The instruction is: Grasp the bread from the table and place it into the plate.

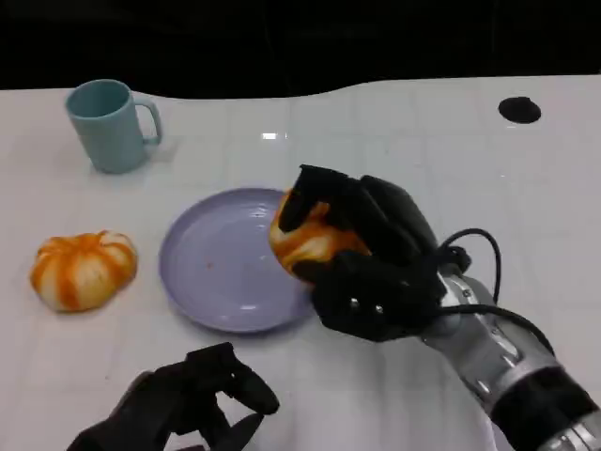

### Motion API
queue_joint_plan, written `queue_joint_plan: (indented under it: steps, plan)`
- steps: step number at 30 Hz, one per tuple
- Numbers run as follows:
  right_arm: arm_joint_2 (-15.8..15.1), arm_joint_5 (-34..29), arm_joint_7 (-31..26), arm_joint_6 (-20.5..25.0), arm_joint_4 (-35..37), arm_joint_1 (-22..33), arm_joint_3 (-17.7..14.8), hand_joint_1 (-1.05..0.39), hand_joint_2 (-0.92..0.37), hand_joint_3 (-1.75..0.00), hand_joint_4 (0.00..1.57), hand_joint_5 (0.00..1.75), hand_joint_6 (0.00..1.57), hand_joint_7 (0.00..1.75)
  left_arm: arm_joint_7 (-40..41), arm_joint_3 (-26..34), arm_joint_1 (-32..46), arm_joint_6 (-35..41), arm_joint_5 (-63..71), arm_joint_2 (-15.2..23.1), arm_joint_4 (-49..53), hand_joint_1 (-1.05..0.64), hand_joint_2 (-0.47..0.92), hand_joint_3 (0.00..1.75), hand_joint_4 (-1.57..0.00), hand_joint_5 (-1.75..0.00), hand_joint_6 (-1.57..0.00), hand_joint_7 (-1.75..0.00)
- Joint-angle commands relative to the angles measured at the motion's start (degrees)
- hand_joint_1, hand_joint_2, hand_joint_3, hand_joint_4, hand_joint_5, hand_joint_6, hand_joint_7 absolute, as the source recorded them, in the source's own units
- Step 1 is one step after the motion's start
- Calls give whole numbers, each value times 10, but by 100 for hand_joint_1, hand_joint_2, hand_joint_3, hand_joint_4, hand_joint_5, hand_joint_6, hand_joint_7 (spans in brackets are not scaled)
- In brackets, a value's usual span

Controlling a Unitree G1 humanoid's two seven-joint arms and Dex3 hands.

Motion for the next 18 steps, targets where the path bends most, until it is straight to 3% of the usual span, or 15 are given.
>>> queue_joint_plan:
  steps: [1, 4, 6, 8, 11, 15, 18]
  plan:
    - [28, 13, -13, 1, 64, -50, -5, -11, -41, -125, 85, 175, 67, 166, 6, 3, 6, -3, 2, 3, -6, -23, 82, 63, -64, -175, -63, -125]
    - [47, 32, -1, 11, 101, -74, -17, -13, -45, -121, 81, 175, 67, 149, 7, 3, 6, -1, 4, 4, -6, -23, 82, 63, -63, -175, -63, -125]
    - [53, 51, 40, 34, 113, -90, -23, -14, -54, -107, 62, 165, 60, 119, 6, 3, 5, -1, 4, 3, -6, -23, 82, 63, -62, -175, -63, -125]
    - [51, 62, 86, 52, 119, -104, -22, -19, -74, -67, 44, 103, 55, 65, 6, 3, 4, 1, 4, 3, -6, -23, 82, 62, -62, -175, -63, -125]
    - [44, 62, 126, 66, 113, -109, -15, -32, -90, -32, 26, 52, 41, 20, 6, 2, 4, 1, 5, 3, -6, -23, 82, 62, -62, -175, -63, -125]
    - [33, 49, 162, 76, 101, -108, 4, -48, -92, -27, 4, 27, 23, 4, 5, 3, 3, -1, 3, 4, -4, -23, 82, 62, -64, -175, -63, -125]
    - [24, 44, 188, 87, 87, -104, 18, -59, -92, -32, 0, 11, 17, 1, 6, 3, 3, -2, 5, 4, -4, -23, 82, 62, -63, -175, -63, -125]
